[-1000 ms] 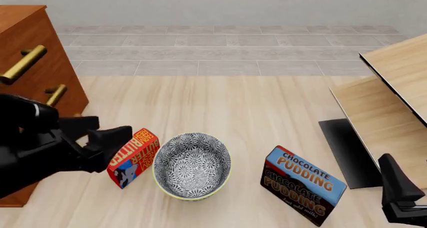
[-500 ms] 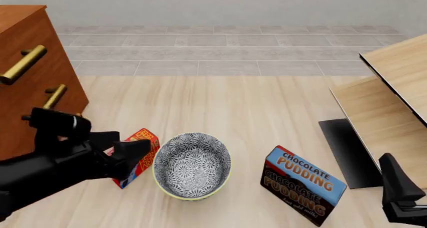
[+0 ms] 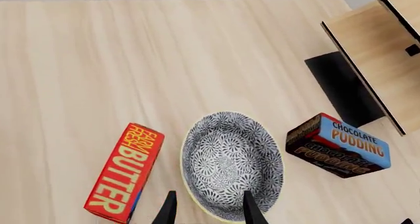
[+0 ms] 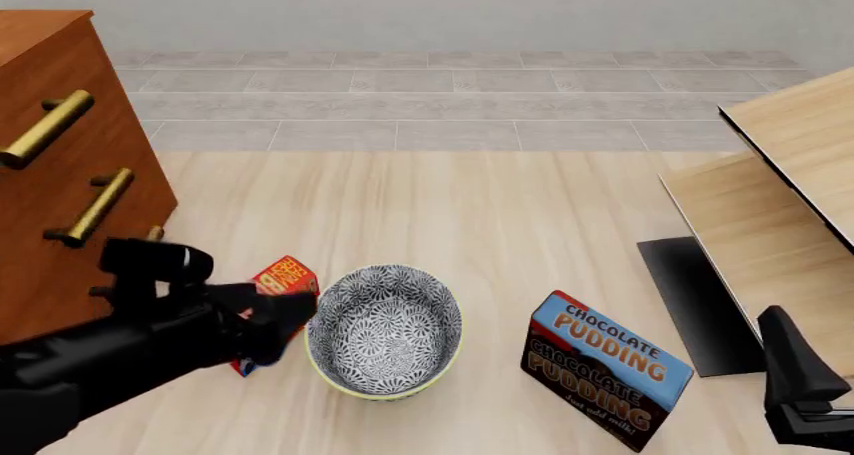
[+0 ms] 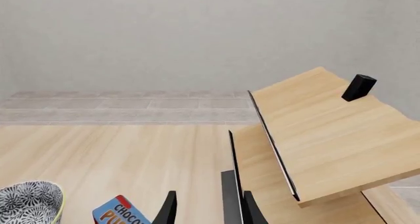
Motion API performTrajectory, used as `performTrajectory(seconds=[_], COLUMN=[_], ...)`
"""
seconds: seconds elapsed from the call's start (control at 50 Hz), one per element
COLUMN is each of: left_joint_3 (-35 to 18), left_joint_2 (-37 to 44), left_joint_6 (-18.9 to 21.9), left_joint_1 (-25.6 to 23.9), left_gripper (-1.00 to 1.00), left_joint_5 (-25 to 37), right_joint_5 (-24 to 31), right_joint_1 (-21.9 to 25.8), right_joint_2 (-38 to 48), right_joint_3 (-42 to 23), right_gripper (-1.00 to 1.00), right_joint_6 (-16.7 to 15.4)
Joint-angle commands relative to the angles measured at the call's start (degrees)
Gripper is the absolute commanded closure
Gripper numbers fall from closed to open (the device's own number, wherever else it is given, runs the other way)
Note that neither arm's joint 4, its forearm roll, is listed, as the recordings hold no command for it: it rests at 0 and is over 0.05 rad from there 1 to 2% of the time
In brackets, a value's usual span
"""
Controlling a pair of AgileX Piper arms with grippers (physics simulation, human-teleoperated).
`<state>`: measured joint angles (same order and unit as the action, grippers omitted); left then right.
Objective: Close the top drawer of the cabinet and put the bowl on top of it.
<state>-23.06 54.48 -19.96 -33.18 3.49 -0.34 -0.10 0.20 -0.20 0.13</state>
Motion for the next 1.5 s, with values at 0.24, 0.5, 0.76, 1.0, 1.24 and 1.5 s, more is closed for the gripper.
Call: performTrajectory(seconds=[0.24, 0.5, 0.76, 1.0, 1.24, 1.5], left_joint_3=[2.7, 3.7, 4.4, 4.9, 5.3, 5.3], left_joint_2=[5.9, 9.3, 13.6, 17.1, 20.2, 22.6], left_joint_6=[-3.7, -5.2, -6.0, -7.2, -8.0, -8.6], left_joint_1=[-1.7, -2.1, -1.7, -1.8, -1.7, -1.9], left_gripper=[-1.0, -1.0, -1.0, -1.0, -1.0, -1.0], left_joint_5=[-5.8, -9.1, -13.3, -16.4, -18.9, -20.7], right_joint_5=[-0.1, -0.1, -0.1, -0.2, -0.2, -0.2], right_joint_1=[-0.1, -0.2, -0.3, -0.4, -0.4, -0.4], right_joint_2=[0.0, -0.1, -0.1, -0.1, -0.1, -0.1], right_joint_3=[0.1, 0.0, -0.1, 0.0, 0.0, -0.1], right_gripper=[-1.0, -1.0, -1.0, -1.0, -1.0, -1.0], right_joint_6=[-0.2, 0.0, 0.0, 0.0, 0.0, 0.2])
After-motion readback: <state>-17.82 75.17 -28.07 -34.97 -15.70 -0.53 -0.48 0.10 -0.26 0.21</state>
